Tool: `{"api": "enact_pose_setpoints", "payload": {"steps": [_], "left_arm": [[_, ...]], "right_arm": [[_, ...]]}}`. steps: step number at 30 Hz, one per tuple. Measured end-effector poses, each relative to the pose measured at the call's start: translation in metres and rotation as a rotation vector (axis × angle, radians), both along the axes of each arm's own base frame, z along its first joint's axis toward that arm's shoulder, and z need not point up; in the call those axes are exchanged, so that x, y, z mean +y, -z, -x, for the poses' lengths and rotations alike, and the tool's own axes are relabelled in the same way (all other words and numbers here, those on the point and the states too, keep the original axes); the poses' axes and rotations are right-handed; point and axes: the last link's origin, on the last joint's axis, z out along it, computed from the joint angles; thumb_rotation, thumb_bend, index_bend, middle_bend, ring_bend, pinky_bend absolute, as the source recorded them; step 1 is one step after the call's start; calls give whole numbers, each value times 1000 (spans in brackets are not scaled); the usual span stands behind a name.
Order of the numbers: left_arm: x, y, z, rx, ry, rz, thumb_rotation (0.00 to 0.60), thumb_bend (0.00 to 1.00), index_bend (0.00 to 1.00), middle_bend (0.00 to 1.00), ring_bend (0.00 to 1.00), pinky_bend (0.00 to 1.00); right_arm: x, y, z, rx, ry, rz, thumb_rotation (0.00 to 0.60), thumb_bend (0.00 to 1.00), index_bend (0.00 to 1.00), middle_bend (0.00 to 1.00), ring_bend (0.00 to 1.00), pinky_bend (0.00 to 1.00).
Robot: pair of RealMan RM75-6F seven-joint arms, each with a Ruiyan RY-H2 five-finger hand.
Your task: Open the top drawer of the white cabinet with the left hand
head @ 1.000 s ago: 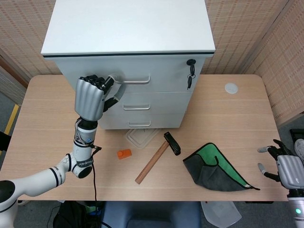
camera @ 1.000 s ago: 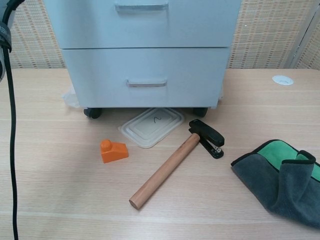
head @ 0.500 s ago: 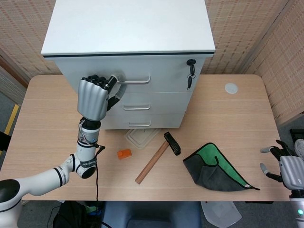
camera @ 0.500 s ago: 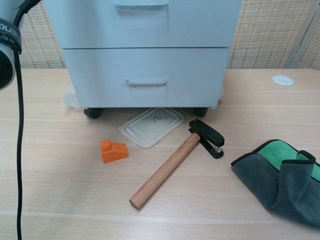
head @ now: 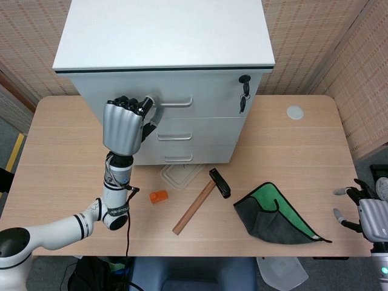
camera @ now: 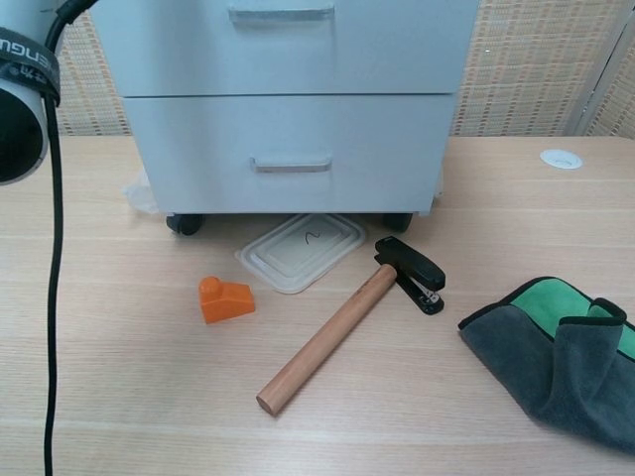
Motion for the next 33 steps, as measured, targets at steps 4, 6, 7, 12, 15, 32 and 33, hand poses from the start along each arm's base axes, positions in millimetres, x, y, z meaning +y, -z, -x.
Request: {"api": "enact_pose_setpoints", "payload": {"steps": [4, 6, 7, 12, 15, 32, 33], "left_arm": [[-1, 0, 0, -3, 1, 1, 600, 320, 581, 1000, 1000, 1000], [-2, 0, 1, -5, 3, 2, 600, 320, 582, 1000, 1000, 1000], [-2, 0, 1, -6, 3, 3, 600, 320, 582, 1000, 1000, 1000], [-6, -1, 4, -10, 12, 6, 600, 321, 583, 1000, 1000, 1000], [-8, -3, 5, -17, 17, 9, 600, 320, 583, 1000, 1000, 1000], [-26, -6, 9, -35, 54, 25, 600, 320, 587, 1000, 1000, 1000], [-27, -6, 9, -37, 56, 27, 600, 320, 587, 1000, 1000, 1000]], "right_arm": [[0, 0, 0, 0, 0, 1, 600, 273, 365, 372, 232, 277], [0, 0, 0, 0, 1, 0, 600, 273, 365, 372, 232, 277], [0, 0, 0, 0, 1, 0, 600, 273, 365, 372, 232, 277], [0, 1, -1, 1, 0, 0, 600, 273, 365, 372, 232, 277], [-1, 0, -1, 2, -2, 0, 600, 272, 365, 372, 232, 277], [1, -1, -3, 6, 0, 7, 600, 273, 364, 373, 232, 277], [1, -1, -3, 7, 1, 7, 600, 273, 365, 373, 232, 277]]}}
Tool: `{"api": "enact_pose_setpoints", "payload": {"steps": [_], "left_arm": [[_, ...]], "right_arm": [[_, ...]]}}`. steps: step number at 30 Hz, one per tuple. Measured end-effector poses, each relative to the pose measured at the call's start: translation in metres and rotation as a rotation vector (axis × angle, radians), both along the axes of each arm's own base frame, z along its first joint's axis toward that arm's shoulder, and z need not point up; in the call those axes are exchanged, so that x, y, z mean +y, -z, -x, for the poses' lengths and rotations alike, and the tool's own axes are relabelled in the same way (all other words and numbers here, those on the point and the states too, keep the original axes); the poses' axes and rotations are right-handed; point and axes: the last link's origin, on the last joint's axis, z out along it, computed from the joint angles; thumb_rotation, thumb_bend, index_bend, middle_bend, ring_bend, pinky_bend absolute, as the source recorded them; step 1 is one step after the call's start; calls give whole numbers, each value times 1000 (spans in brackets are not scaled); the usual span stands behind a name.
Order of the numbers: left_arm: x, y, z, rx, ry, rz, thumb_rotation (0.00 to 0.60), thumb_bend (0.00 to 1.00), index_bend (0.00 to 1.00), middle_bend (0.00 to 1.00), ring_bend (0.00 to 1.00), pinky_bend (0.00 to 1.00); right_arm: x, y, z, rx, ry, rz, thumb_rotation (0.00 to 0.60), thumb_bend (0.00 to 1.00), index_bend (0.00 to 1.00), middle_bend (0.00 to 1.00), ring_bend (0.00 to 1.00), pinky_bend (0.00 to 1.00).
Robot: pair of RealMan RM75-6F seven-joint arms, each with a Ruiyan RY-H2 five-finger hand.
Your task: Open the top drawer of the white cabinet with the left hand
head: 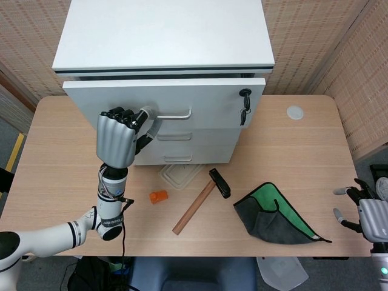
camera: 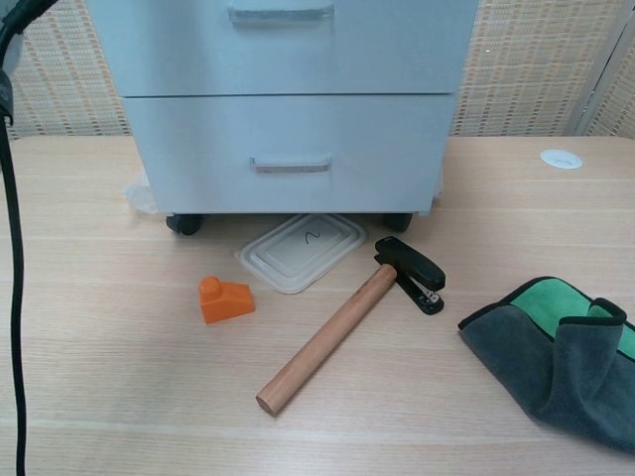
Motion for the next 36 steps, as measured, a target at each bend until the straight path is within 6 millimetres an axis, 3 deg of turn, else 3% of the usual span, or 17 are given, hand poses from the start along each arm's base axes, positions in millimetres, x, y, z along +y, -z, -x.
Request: {"api": "enact_pose_setpoints", "payload": {"steps": [36], "left_arm": [[-31, 0, 3, -30, 77, 27, 600, 321, 591, 1000, 1000, 1000]], "right_arm": [[0, 0, -3, 8, 3, -1, 600, 273, 365, 377, 232, 277]]}}
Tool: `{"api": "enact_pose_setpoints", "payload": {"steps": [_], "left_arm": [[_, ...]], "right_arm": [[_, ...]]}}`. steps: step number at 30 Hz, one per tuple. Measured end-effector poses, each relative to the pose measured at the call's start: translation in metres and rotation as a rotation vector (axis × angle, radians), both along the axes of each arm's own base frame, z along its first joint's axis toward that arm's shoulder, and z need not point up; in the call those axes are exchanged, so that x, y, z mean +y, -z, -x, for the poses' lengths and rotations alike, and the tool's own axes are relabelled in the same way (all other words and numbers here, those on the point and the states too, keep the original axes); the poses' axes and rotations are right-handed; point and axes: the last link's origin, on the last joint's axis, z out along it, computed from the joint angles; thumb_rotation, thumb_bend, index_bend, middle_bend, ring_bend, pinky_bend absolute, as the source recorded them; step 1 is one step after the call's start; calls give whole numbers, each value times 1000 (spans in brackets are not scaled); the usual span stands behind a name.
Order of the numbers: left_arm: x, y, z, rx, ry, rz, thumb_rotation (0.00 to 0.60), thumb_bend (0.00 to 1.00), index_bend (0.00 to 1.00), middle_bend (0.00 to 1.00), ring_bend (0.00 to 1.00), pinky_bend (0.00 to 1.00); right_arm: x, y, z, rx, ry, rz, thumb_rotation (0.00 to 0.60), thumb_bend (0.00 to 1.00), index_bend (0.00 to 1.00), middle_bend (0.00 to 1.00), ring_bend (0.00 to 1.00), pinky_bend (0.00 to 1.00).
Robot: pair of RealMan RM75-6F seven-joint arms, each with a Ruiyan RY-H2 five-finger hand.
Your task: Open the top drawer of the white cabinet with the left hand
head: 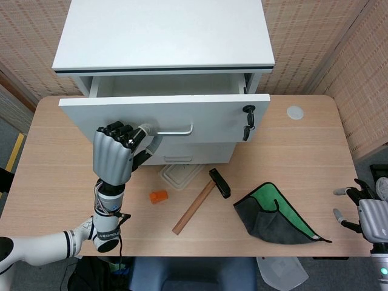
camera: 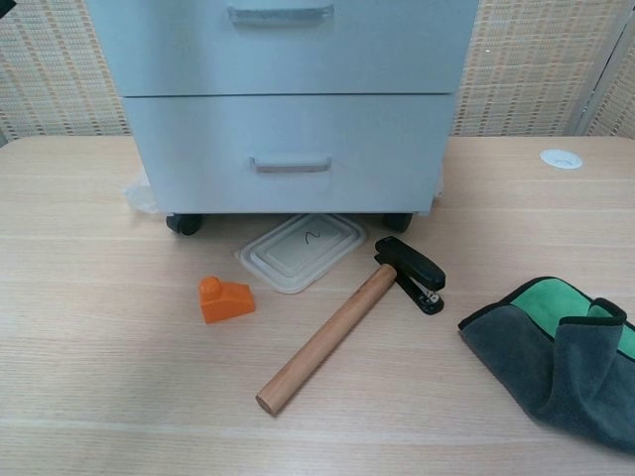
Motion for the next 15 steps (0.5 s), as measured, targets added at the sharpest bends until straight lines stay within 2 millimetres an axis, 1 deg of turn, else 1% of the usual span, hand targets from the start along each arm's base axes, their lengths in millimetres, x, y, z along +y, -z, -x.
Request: {"api": "enact_pose_setpoints", "payload": {"steps": [15], "left_arm": [[-13, -3, 3, -10, 29, 8, 600, 320, 593, 1000, 1000, 1000]], "right_arm": [[-2, 2, -1, -1, -7, -3, 600, 272, 365, 378, 232, 277]]}}
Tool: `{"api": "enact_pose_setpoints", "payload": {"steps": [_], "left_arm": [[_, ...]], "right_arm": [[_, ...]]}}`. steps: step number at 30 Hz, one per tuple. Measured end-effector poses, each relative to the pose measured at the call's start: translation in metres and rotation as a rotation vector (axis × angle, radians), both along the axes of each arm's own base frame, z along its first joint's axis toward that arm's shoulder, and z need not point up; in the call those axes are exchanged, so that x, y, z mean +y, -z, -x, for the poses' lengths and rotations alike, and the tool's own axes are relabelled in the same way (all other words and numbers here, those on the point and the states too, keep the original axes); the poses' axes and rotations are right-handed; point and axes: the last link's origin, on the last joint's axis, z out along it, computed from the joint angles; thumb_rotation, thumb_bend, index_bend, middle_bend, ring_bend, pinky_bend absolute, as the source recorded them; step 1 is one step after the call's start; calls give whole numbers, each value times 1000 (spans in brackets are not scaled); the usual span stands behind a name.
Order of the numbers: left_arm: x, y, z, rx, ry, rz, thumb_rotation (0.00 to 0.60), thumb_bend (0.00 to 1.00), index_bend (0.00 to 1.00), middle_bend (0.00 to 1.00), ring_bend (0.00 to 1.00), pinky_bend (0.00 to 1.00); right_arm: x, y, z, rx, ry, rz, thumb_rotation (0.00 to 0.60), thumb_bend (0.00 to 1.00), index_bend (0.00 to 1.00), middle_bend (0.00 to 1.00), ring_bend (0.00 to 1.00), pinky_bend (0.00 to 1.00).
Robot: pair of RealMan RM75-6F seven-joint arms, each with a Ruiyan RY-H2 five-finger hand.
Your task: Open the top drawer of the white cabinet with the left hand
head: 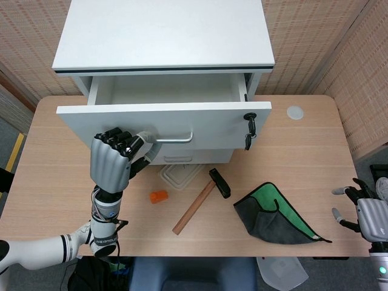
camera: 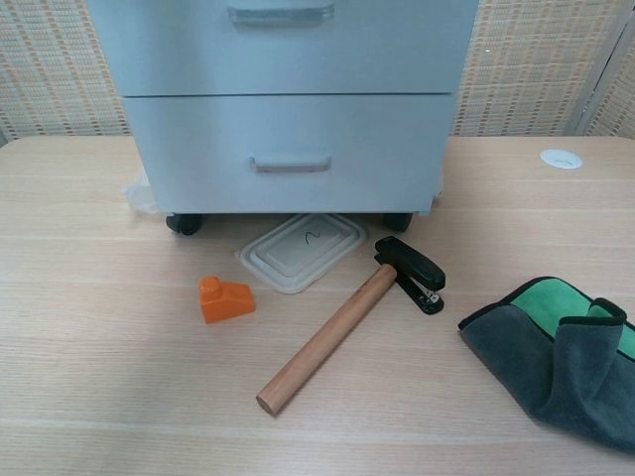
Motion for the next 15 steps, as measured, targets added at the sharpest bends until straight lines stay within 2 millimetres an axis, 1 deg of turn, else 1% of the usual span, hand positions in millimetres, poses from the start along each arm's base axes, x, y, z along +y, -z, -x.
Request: {"api": "enact_pose_setpoints", "payload": {"steps": [15], "left_arm": [[-12, -1, 4, -6, 26, 10, 600, 320, 593, 1000, 1000, 1000]], "right_arm": [[1, 1, -1, 3, 2, -1, 600, 272, 365, 378, 232, 277]]}}
